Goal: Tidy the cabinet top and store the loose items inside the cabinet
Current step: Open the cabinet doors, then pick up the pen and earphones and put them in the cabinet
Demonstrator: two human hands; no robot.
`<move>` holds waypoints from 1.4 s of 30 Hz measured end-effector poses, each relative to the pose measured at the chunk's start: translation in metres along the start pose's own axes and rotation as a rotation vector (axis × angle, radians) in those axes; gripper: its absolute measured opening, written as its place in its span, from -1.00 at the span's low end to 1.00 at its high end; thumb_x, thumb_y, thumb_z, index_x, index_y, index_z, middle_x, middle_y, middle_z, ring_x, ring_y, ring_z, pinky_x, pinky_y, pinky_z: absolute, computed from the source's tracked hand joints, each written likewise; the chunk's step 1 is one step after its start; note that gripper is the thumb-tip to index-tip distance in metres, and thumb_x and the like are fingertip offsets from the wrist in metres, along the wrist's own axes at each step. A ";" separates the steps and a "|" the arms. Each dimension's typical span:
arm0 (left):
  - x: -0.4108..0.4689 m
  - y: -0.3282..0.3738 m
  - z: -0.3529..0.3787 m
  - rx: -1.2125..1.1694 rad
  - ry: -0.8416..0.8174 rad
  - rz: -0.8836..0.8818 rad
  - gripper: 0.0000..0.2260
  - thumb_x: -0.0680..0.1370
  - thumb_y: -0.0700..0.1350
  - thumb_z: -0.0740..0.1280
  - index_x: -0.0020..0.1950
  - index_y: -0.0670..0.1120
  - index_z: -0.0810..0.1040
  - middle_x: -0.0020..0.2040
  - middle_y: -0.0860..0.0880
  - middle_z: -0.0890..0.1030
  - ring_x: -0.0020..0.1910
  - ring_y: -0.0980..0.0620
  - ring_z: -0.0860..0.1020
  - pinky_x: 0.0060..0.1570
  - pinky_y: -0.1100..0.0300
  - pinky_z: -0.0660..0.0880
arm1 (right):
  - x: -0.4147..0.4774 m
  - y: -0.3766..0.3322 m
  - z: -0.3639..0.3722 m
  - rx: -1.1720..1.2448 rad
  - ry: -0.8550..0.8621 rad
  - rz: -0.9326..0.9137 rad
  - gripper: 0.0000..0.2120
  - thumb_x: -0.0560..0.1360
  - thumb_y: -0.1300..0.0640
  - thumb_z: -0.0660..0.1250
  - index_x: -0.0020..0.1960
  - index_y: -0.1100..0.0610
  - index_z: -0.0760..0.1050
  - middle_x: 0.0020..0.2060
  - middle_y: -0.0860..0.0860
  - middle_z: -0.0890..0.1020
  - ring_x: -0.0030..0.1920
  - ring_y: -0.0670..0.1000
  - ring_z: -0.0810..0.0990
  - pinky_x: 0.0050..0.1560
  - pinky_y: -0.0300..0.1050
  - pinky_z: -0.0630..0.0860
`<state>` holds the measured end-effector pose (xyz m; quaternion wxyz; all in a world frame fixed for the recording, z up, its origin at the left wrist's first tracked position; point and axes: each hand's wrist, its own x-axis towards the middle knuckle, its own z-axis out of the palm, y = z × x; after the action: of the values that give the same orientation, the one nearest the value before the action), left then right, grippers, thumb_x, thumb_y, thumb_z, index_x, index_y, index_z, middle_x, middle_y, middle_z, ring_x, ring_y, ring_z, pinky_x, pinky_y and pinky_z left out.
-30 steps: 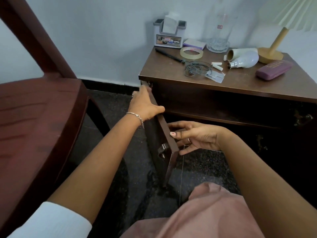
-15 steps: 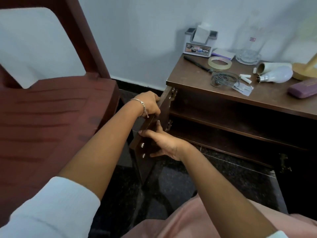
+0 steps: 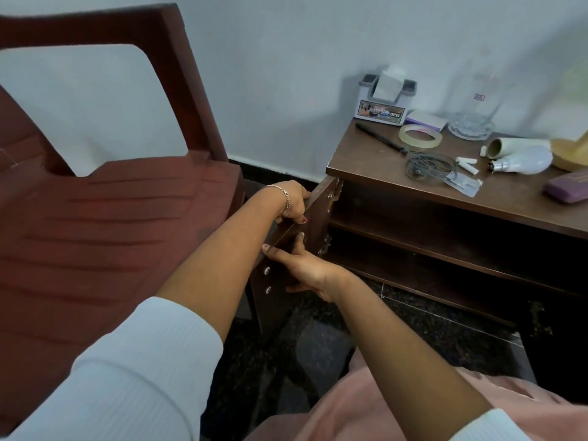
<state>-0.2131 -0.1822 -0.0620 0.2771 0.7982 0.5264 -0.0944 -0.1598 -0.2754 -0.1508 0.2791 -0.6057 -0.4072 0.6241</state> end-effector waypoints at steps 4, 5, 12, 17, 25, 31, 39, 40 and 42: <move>0.001 0.001 0.002 0.128 0.052 0.050 -0.45 0.52 -0.14 0.38 0.48 -0.05 0.29 0.21 -0.11 0.56 0.00 -0.07 0.60 0.04 0.10 0.58 | -0.003 -0.004 -0.006 -0.133 0.042 0.026 0.14 0.33 -0.40 0.35 0.53 -0.07 -0.38 0.52 0.02 0.22 0.41 0.10 0.34 0.16 -0.03 0.44; 0.001 0.001 0.002 0.158 0.062 0.058 -0.48 0.51 -0.14 0.39 0.45 -0.08 0.34 0.20 -0.11 0.57 0.03 -0.07 0.60 0.03 0.12 0.57 | -0.006 -0.007 -0.009 -0.165 0.055 0.025 0.10 0.34 -0.39 0.35 0.56 -0.06 -0.28 0.50 0.03 0.26 0.41 0.10 0.36 0.15 -0.04 0.42; 0.011 0.008 -0.006 0.233 0.190 0.097 -0.63 0.42 0.02 0.47 0.09 -0.17 0.54 -0.10 -0.08 0.58 -0.10 -0.08 0.57 -0.03 0.07 0.54 | -0.020 -0.029 -0.058 -0.467 0.416 -0.112 -0.63 0.50 -0.06 0.36 0.21 0.13 0.51 0.10 0.05 0.63 0.08 0.04 0.60 0.18 0.04 0.54; 0.033 0.030 -0.009 0.071 0.364 0.290 -0.55 0.42 0.04 0.44 0.24 -0.10 0.48 0.19 -0.12 0.56 0.17 -0.11 0.53 0.16 0.00 0.50 | -0.043 -0.046 -0.101 -0.611 0.700 -0.127 -0.74 0.50 -0.01 0.30 0.16 0.03 0.55 0.09 -0.01 0.64 0.11 0.01 0.58 0.14 -0.04 0.51; 0.087 0.085 0.013 -0.097 0.401 0.467 -0.57 0.51 -0.05 0.36 0.36 -0.09 0.41 0.35 -0.09 0.43 0.36 -0.03 0.39 0.35 0.16 0.29 | -0.057 -0.035 -0.177 -0.855 1.035 -0.163 -0.74 0.51 0.06 0.27 0.17 0.11 0.46 0.14 0.05 0.50 0.20 0.09 0.46 0.15 -0.04 0.45; 0.135 0.122 0.019 0.036 0.377 0.406 -0.48 0.60 -0.03 0.20 0.52 -0.13 0.16 0.53 -0.14 0.20 0.50 -0.07 0.21 0.45 0.07 0.21 | -0.055 -0.029 -0.226 -1.119 1.158 -0.114 -0.49 0.55 -0.13 0.19 0.40 0.11 0.26 0.31 0.06 0.40 0.31 0.10 0.42 0.24 0.02 0.40; 0.176 0.152 -0.002 0.500 0.516 0.358 -0.48 0.60 -0.19 0.07 0.54 0.09 0.11 0.53 -0.12 0.21 0.39 -0.20 0.35 0.30 0.01 0.36 | -0.013 -0.023 -0.263 -1.201 1.135 -0.142 -0.37 0.54 -0.26 0.04 0.48 0.08 0.19 0.38 0.04 0.38 0.38 0.09 0.35 0.43 0.15 0.09; 0.178 0.155 -0.001 0.555 0.536 0.363 -0.50 0.61 -0.19 0.07 0.54 0.10 0.11 0.51 -0.11 0.25 0.36 -0.19 0.37 0.28 0.01 0.38 | -0.010 -0.021 -0.265 -1.185 1.144 -0.159 -0.37 0.54 -0.27 0.04 0.49 0.07 0.20 0.37 0.03 0.40 0.39 0.08 0.35 0.44 0.15 0.08; 0.182 0.158 0.000 0.620 0.577 0.374 -0.52 0.62 -0.20 0.06 0.53 0.09 0.14 0.49 -0.07 0.30 0.32 -0.18 0.39 0.25 0.02 0.41 | -0.006 -0.017 -0.267 -1.100 1.171 -0.185 -0.35 0.51 -0.28 0.06 0.49 0.04 0.19 0.35 -0.02 0.44 0.40 0.05 0.34 0.43 0.13 0.09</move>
<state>0.0057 -0.0849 -0.0884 -0.1203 0.9182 0.3761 0.0302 0.1009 -0.2258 -0.1157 0.1598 -0.8486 -0.4921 -0.1099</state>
